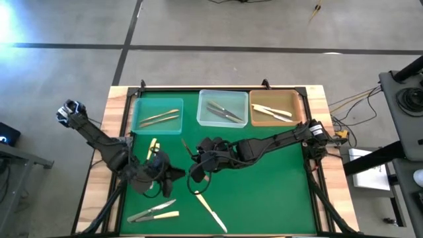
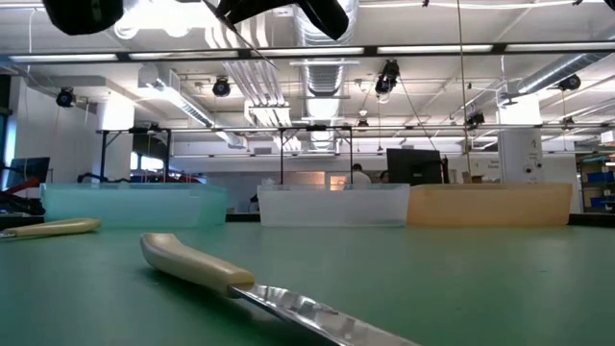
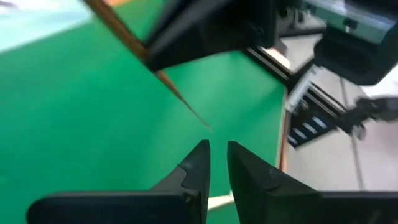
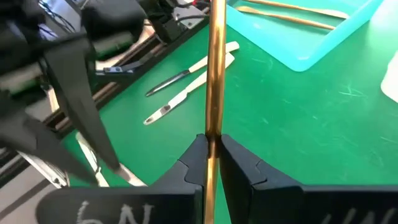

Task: Sort silverware by color (type)
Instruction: Put the gold knife into the blue bin

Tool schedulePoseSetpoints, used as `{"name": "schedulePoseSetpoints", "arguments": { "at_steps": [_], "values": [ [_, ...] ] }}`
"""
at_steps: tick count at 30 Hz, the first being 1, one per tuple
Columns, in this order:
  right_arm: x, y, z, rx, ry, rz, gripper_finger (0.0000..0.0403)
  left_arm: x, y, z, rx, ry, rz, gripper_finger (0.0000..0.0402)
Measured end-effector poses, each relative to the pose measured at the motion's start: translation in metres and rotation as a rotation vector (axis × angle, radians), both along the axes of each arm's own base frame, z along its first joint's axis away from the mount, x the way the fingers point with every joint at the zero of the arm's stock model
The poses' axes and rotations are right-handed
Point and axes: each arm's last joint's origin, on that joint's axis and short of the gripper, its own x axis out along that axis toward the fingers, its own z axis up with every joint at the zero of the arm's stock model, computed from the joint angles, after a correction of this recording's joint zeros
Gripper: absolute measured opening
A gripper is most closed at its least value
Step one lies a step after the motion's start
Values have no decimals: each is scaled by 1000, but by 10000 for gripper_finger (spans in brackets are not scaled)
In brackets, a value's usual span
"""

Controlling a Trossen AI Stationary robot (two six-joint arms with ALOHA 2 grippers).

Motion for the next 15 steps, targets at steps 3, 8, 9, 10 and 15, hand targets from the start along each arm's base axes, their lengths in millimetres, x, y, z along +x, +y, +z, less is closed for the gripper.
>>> {"name": "schedulePoseSetpoints", "arguments": {
  "at_steps": [3,8,9,10,15],
  "values": [
    [0,0,0,-2,-3,2,20,-11,-1,3,63,-32,65,35],
    [2,1,3,12,-36,9,20,-23,9,11,167,-56,124,35],
    [3,1,5,21,-56,15,20,-25,11,12,182,-60,129,35],
    [4,2,6,31,-73,26,20,-26,12,14,193,-64,128,35],
    [8,4,12,37,-137,50,20,-29,19,21,206,-80,128,35]
  ]
}}
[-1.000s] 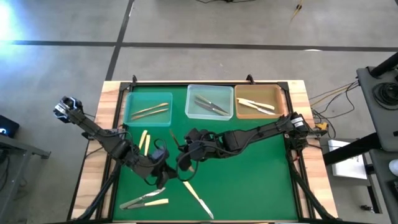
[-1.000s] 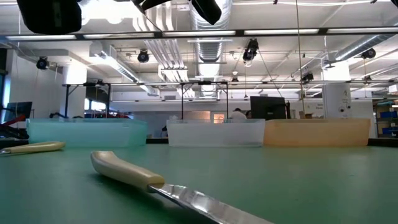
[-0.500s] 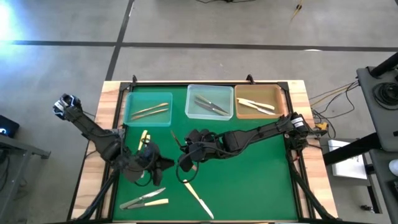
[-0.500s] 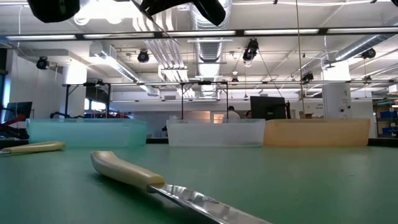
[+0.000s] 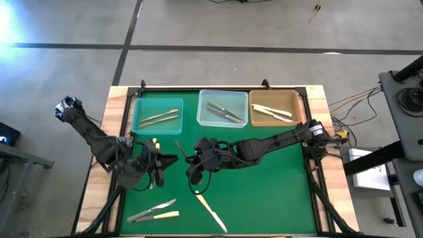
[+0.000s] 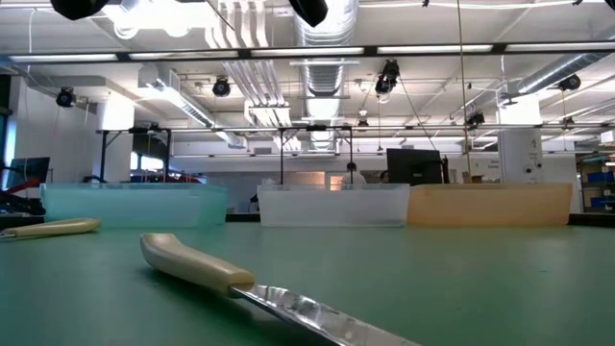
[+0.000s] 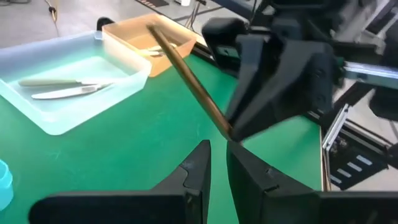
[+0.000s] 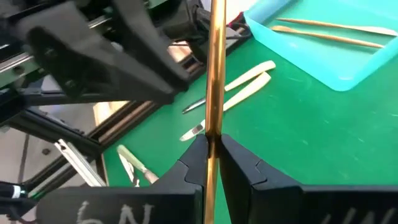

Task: Sort silverware by color (type)
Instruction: Put the gold knife into the blue bin

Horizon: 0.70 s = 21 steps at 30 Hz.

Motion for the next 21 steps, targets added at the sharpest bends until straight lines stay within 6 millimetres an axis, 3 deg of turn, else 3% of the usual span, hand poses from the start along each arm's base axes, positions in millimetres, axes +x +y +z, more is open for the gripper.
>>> {"name": "schedulePoseSetpoints", "arguments": {
  "at_steps": [7,21],
  "values": [
    [0,1,1,7,-7,15,20,2,-2,6,-51,-57,-10,48],
    [0,2,1,10,-10,21,20,6,2,8,18,-85,59,165]
  ]
}}
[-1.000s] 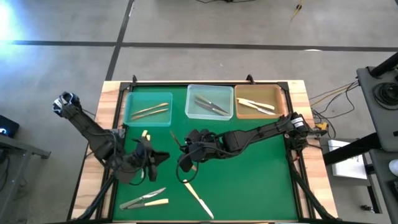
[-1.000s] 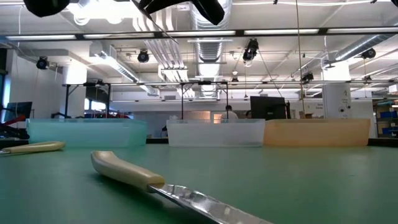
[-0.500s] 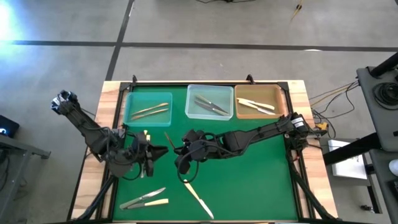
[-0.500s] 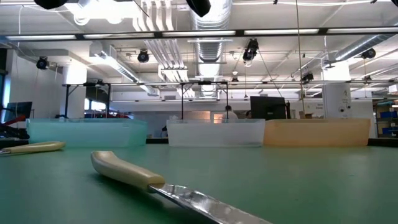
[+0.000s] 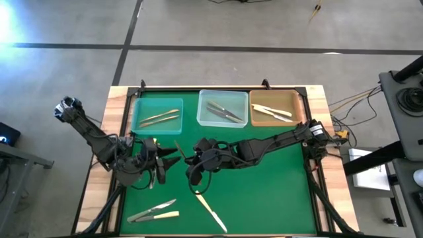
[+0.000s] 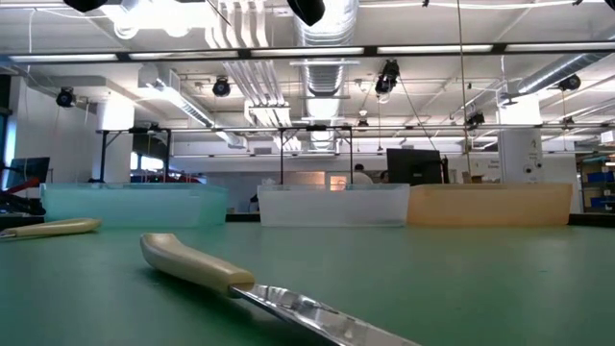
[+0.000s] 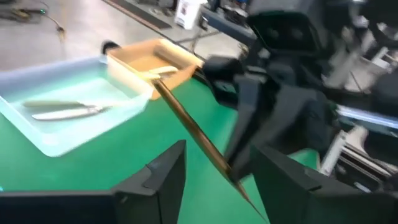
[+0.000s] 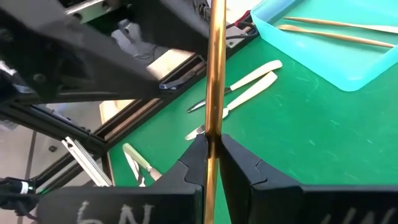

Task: Sort silverware by color (type)
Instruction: Put the gold knife into the blue bin

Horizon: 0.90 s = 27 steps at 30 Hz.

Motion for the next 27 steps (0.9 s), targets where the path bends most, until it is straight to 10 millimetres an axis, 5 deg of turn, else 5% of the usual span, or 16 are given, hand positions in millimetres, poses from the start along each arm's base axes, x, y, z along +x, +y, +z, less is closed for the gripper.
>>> {"name": "schedulePoseSetpoints", "arguments": {
  "at_steps": [11,16,21,27],
  "values": [
    [2,2,6,-11,-61,23,20,8,7,1,-10,-3,21,174],
    [3,2,6,-11,-64,25,20,9,8,3,-3,-14,23,125],
    [3,1,6,-21,-65,12,20,10,8,5,-29,-31,18,25],
    [2,5,8,-9,-74,23,18,9,9,4,-8,-22,26,11]
  ]
}}
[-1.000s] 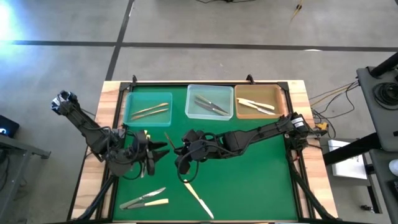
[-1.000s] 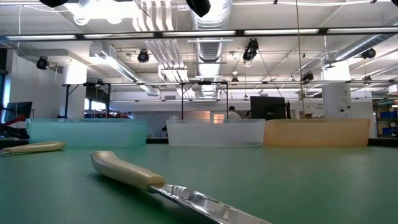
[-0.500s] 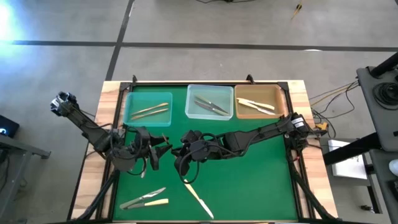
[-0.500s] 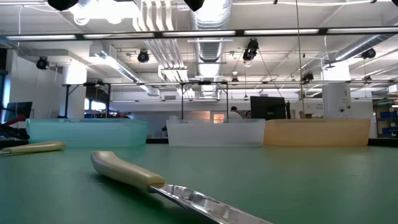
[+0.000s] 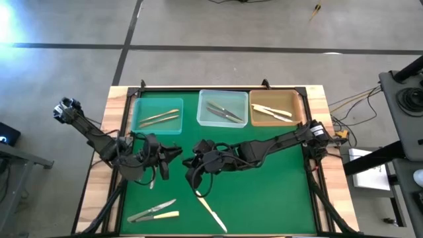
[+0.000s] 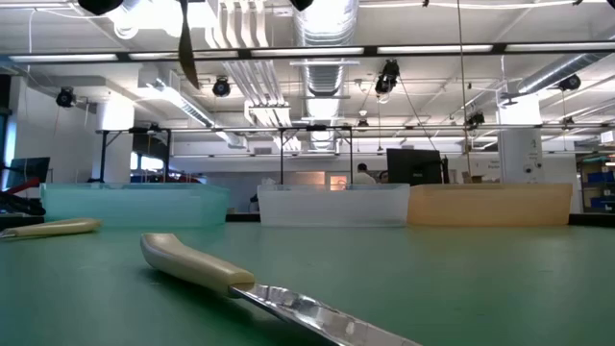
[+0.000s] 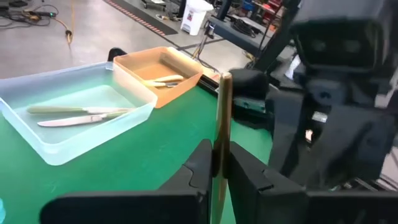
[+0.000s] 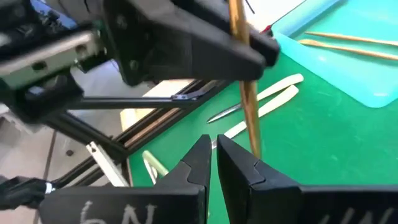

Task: Sort silverware by color (type)
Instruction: Put the gold knife into the blue bin

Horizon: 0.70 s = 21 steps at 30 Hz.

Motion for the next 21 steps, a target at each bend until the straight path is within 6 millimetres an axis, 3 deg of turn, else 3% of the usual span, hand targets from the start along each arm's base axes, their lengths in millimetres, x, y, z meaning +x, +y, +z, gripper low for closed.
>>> {"name": "schedulePoseSetpoints", "arguments": {
  "at_steps": [7,16,21],
  "values": [
    [0,-1,0,-3,-1,-4,19,-5,9,0,75,50,26,11],
    [0,-1,-1,2,8,-7,20,-65,87,22,230,342,276,11],
    [0,-2,-1,-24,1,-55,20,-90,118,11,352,644,293,11]
  ]
}}
